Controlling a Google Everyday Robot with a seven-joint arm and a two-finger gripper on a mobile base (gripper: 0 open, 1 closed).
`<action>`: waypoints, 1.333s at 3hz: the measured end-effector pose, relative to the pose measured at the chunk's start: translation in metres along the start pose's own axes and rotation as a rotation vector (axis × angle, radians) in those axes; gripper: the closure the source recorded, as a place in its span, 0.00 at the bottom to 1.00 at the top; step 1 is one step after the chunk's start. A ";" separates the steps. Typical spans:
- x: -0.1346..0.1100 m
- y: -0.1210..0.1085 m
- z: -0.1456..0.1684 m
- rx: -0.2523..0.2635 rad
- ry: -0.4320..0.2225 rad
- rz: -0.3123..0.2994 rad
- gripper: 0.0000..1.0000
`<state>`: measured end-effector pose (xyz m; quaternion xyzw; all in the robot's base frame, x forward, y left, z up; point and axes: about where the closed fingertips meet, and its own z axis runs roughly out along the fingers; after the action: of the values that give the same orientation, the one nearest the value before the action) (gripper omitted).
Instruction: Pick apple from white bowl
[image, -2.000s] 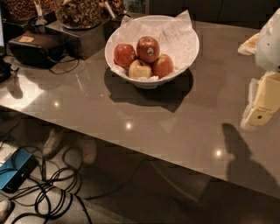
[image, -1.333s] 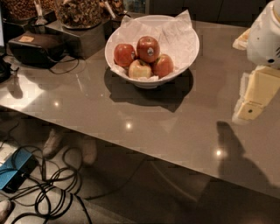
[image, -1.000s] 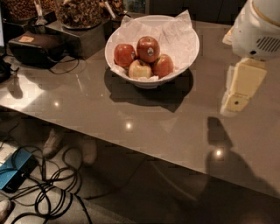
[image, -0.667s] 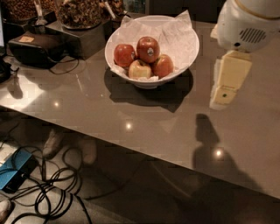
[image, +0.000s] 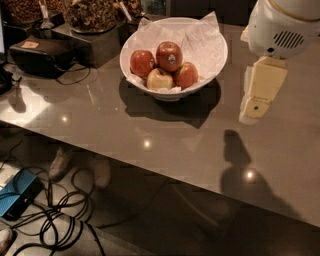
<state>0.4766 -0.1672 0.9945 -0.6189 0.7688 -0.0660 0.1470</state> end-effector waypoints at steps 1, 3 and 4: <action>-0.027 -0.017 0.004 -0.035 -0.061 0.048 0.00; -0.071 -0.048 0.012 -0.067 -0.138 0.087 0.00; -0.077 -0.052 0.013 -0.056 -0.159 0.090 0.00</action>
Offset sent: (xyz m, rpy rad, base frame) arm 0.0796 0.0851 0.0083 0.2127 0.1736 -0.0518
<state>0.5440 -0.1034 1.0078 -0.5910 0.7832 0.0115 0.1929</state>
